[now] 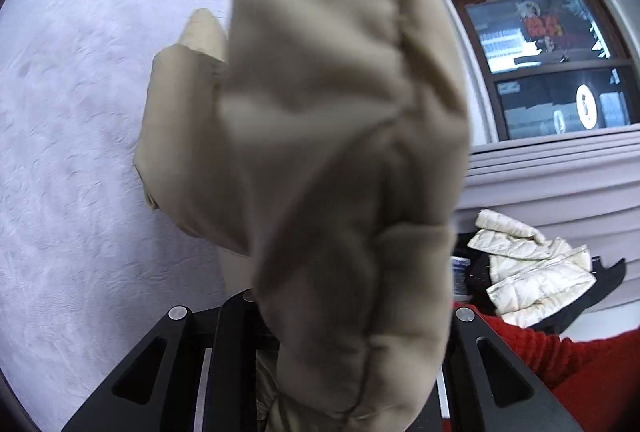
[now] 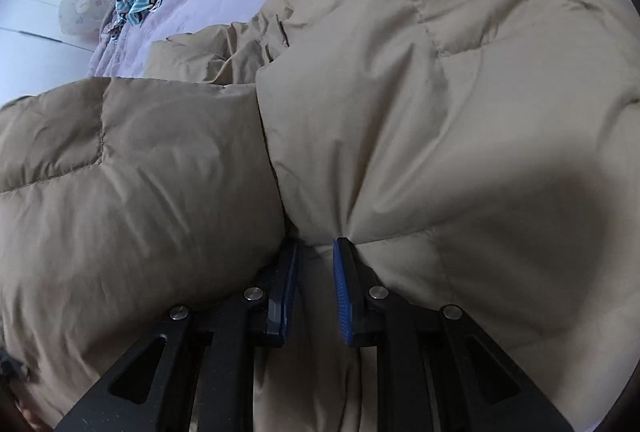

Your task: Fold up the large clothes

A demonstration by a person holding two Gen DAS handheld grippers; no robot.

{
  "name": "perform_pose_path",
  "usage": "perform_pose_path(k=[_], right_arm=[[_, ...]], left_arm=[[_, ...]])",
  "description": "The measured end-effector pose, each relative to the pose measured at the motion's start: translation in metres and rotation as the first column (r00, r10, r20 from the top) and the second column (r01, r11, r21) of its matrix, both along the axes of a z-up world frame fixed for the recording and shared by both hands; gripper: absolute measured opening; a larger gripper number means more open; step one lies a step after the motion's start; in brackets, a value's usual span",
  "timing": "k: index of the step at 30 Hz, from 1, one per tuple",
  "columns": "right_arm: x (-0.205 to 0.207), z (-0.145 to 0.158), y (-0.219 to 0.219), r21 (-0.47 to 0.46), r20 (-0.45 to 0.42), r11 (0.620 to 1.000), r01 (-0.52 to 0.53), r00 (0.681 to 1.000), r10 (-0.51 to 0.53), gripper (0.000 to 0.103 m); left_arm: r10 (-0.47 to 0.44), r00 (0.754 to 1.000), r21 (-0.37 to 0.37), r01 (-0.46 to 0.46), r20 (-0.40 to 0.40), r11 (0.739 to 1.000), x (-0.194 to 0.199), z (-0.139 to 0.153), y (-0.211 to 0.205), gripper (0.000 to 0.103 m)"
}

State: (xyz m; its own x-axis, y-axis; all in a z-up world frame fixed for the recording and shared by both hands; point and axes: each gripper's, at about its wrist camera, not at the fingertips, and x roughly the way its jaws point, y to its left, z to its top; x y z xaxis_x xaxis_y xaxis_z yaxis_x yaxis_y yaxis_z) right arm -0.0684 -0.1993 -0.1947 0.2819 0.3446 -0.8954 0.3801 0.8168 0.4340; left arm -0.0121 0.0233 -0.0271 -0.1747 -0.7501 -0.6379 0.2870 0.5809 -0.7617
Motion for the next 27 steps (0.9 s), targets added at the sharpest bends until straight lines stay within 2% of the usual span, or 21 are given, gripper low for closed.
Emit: perform_pose_path(k=[2, 6, 8, 10, 12, 15, 17, 18, 19, 20, 21, 23, 26, 27], right_arm=[[0.001, -0.012, -0.009, 0.072, -0.007, 0.997, 0.027, 1.0, -0.026, 0.02], [-0.001, -0.028, -0.025, 0.195, -0.014, 0.978, 0.076, 0.997, -0.075, 0.012], [-0.003, -0.032, -0.034, 0.254, -0.028, 0.962, 0.1, 0.995, -0.096, 0.011], [-0.009, -0.024, -0.047, 0.286, -0.03, 0.95, 0.129, 0.992, -0.126, 0.011], [-0.022, -0.003, -0.065, 0.289, 0.025, 0.946, 0.146, 0.987, -0.16, 0.011], [-0.054, 0.031, -0.095, 0.225, 0.102, 0.959, 0.173, 0.975, -0.199, 0.012], [-0.083, 0.047, -0.117, 0.185, 0.129, 0.957, 0.223, 0.96, -0.248, 0.013], [-0.096, 0.05, -0.125, 0.181, 0.131, 0.952, 0.247, 0.953, -0.272, 0.016], [-0.112, 0.052, -0.132, 0.18, 0.128, 0.943, 0.279, 0.944, -0.304, 0.019], [-0.126, 0.053, -0.137, 0.174, 0.121, 0.936, 0.307, 0.936, -0.329, 0.03], [-0.139, 0.053, -0.14, 0.165, 0.115, 0.93, 0.328, 0.93, -0.348, 0.047], [-0.167, 0.057, -0.141, 0.144, 0.112, 0.918, 0.369, 0.916, -0.385, 0.061], [-0.199, 0.069, -0.132, 0.13, 0.14, 0.909, 0.396, 0.9, -0.412, 0.065], [-0.207, 0.076, -0.127, 0.141, 0.165, 0.908, 0.394, 0.895, -0.414, 0.073]], left_arm=[[-0.02, 0.999, 0.051, 0.018, 0.034, 0.999, -0.005, 0.012, -0.034, 0.024], [-0.087, 0.989, 0.157, 0.068, 0.12, 0.985, -0.016, 0.029, -0.098, 0.024], [-0.111, 0.986, 0.19, 0.087, 0.123, 0.978, -0.019, 0.033, -0.12, 0.024], [-0.131, 0.985, 0.209, 0.104, 0.116, 0.972, -0.022, 0.038, -0.131, 0.024], [-0.158, 0.98, 0.241, 0.125, 0.12, 0.962, -0.023, 0.041, -0.141, 0.024], [-0.218, 0.97, 0.263, 0.183, 0.111, 0.947, -0.026, 0.035, -0.172, 0.027], [-0.264, 0.961, 0.223, 0.242, 0.077, 0.944, -0.023, 0.027, -0.194, 0.044], [-0.29, 0.956, 0.18, 0.276, 0.052, 0.944, -0.024, 0.02, -0.206, 0.064], [-0.3, 0.953, 0.15, 0.29, 0.041, 0.945, -0.02, 0.009, -0.218, 0.07], [-0.305, 0.952, 0.128, 0.299, 0.033, 0.946, -0.019, 0.0, -0.227, 0.07], [-0.313, 0.949, 0.109, 0.31, 0.02, 0.945, -0.018, -0.009, -0.235, 0.07], [-0.331, 0.943, 0.102, 0.33, 0.001, 0.939, -0.016, -0.026, -0.254, 0.07], [-0.351, 0.936, 0.131, 0.348, 0.001, 0.928, -0.011, -0.045, -0.266, 0.07], [-0.357, 0.934, 0.14, 0.353, 0.003, 0.925, -0.001, -0.048, -0.27, 0.07]])
